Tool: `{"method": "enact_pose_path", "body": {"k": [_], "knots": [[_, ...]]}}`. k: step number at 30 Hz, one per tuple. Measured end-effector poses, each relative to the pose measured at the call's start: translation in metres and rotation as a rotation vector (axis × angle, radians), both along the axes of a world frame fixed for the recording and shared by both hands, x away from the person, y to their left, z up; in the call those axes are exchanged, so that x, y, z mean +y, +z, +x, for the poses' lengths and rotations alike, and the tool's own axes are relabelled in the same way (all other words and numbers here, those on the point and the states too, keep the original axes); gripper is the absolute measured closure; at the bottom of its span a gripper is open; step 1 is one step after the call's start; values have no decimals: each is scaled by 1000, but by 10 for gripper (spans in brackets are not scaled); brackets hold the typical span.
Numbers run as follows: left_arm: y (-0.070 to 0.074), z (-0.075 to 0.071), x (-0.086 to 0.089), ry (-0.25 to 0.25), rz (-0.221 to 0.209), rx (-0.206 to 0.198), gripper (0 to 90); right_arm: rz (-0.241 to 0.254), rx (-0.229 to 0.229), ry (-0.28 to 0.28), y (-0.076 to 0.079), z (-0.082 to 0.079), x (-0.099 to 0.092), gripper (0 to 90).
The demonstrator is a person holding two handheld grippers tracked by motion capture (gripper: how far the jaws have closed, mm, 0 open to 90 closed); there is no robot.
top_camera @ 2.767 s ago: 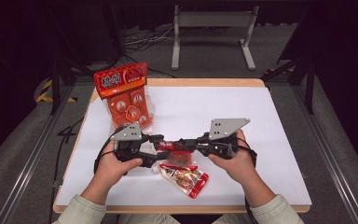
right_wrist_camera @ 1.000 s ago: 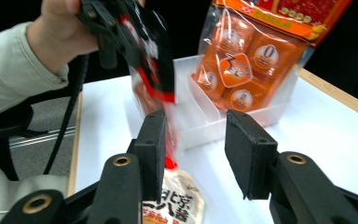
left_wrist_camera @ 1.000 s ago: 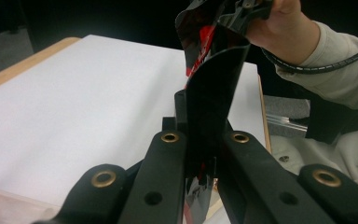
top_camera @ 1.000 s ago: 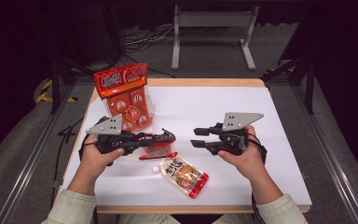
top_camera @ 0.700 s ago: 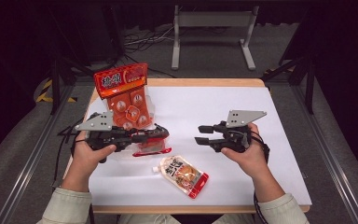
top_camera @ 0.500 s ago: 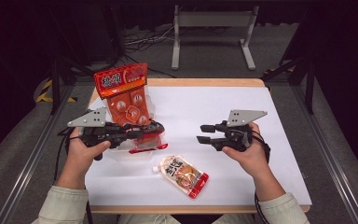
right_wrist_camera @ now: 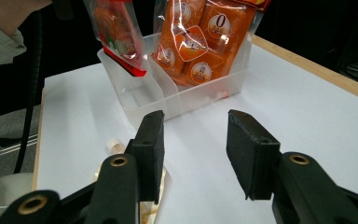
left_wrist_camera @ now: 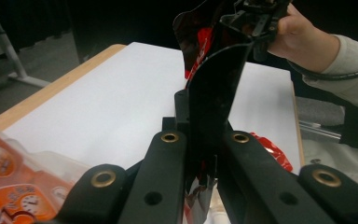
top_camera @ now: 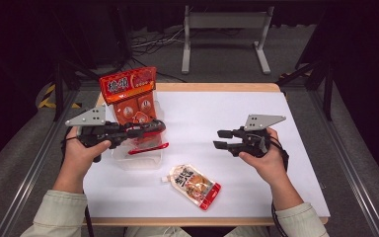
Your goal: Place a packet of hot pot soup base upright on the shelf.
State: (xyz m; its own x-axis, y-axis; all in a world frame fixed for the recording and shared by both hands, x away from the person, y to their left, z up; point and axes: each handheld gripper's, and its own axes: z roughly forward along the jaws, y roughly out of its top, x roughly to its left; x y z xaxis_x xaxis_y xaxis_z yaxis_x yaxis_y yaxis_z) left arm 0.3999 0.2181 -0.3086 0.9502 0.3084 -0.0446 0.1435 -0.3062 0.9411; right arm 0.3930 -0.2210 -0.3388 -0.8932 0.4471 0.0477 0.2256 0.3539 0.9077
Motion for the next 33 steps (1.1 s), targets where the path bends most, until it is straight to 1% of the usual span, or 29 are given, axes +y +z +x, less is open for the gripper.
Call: {"method": "enact_pose_path", "body": {"k": [5, 9, 12, 13, 15, 18, 19, 21, 22, 24, 25, 29, 33], "knots": [[1, 9, 6, 13, -3, -3, 893, 6, 6, -7, -1, 1, -3, 577], [2, 17, 9, 17, 15, -20, 893, 11, 9, -10, -1, 2, -4, 576], [2, 19, 9, 17, 20, -28, 893, 12, 11, -12, -2, 2, -5, 577], [2, 21, 10, 13, 27, -37, 893, 12, 14, -12, -3, 3, -5, 576], [2, 23, 10, 12, 35, -39, 893, 13, 19, -15, -4, 3, -6, 576], [0, 24, 10, 23, 45, -42, 893, 22, 22, -17, -4, 3, -7, 570], [0, 25, 11, 28, 57, -53, 893, 23, 23, -18, -3, 3, -8, 570], [-1, 26, 11, 33, 59, -48, 893, 26, 25, -21, -3, 2, -10, 571], [-1, 28, 11, 29, 70, -56, 893, 27, 25, -24, -3, 2, -11, 570], [-3, 30, 11, 28, 75, -53, 893, 26, 25, -31, -4, 1, -13, 570], [-3, 30, 11, 28, 75, -49, 893, 28, 27, -35, -4, 1, -15, 571], [-7, 35, 11, 20, 77, -54, 893, 33, 29, -51, -4, -1, -20, 571], [-14, 37, 12, 27, 69, -79, 892, 37, 29, -61, -4, -3, -24, 569]]}}
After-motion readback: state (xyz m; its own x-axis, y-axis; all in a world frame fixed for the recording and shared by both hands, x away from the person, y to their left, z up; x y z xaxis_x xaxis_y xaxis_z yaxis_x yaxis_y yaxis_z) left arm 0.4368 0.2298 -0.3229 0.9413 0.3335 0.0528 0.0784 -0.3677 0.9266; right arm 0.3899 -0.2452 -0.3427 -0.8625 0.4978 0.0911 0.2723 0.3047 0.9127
